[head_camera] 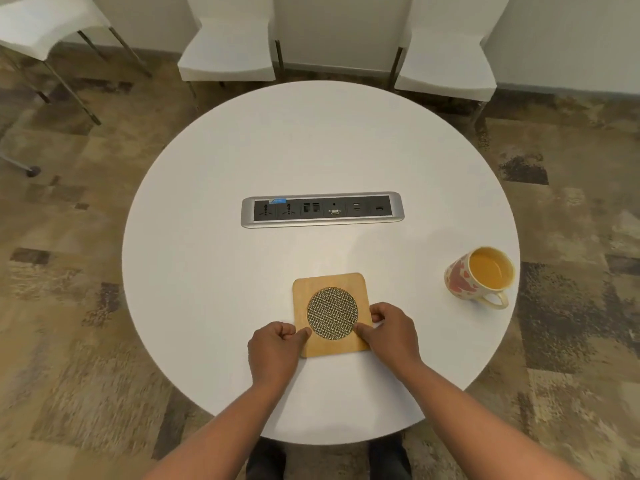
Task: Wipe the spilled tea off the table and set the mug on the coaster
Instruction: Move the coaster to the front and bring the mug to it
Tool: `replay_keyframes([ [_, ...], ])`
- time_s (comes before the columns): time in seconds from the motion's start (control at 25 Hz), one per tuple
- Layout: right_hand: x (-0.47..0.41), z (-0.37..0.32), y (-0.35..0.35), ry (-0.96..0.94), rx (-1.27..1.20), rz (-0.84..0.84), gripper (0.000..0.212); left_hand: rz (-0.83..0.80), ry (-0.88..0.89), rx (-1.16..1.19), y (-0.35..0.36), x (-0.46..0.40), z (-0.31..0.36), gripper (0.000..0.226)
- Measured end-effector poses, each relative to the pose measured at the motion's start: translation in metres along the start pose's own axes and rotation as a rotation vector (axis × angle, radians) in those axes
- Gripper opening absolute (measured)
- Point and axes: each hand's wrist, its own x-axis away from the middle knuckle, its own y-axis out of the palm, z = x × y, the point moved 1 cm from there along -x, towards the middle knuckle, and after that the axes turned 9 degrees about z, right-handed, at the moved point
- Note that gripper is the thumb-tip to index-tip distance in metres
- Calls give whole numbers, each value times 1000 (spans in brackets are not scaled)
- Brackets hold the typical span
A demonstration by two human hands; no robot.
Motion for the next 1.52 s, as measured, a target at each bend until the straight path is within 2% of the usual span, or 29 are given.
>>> replay_keyframes([
  [0.16, 0, 1, 5, -36, 65, 26, 32, 13, -13, -51, 4, 0, -1, 31],
  [0.44, 3, 6, 11, -42, 43, 57, 34, 10, 25, -54, 6, -2, -3, 40],
  [0.68, 3, 9, 11, -65, 17, 52, 34, 25, 29, -65, 10, -3, -7, 30],
  [0.76, 3, 9, 8, -70, -8, 42, 32, 35, 21, -54, 8, -1, -4, 22],
  [0.88, 5, 18, -5, 13, -184, 152, 22, 38, 117, -53, 14, 6, 9, 33],
  [1.0, 6, 41, -32, 175, -459, 299, 14, -99, 260, -10, 33, 19, 35, 27],
  [1.12, 0, 68, -65, 343, -627, 419, 16, -324, 336, 30, 70, 36, 71, 31],
  [1.24, -9, 88, -93, 413, -771, 482, 21, -469, 396, 50, 107, 55, 107, 36],
  [1.32, -19, 98, -113, 403, -826, 485, 26, -565, 399, 63, 131, 63, 128, 38],
  [1.48, -36, 104, -141, 343, -803, 380, 6, -629, 359, 72, 165, 72, 155, 41],
  [1.52, -39, 106, -145, 326, -788, 338, 7, -621, 358, 69, 172, 74, 159, 41],
])
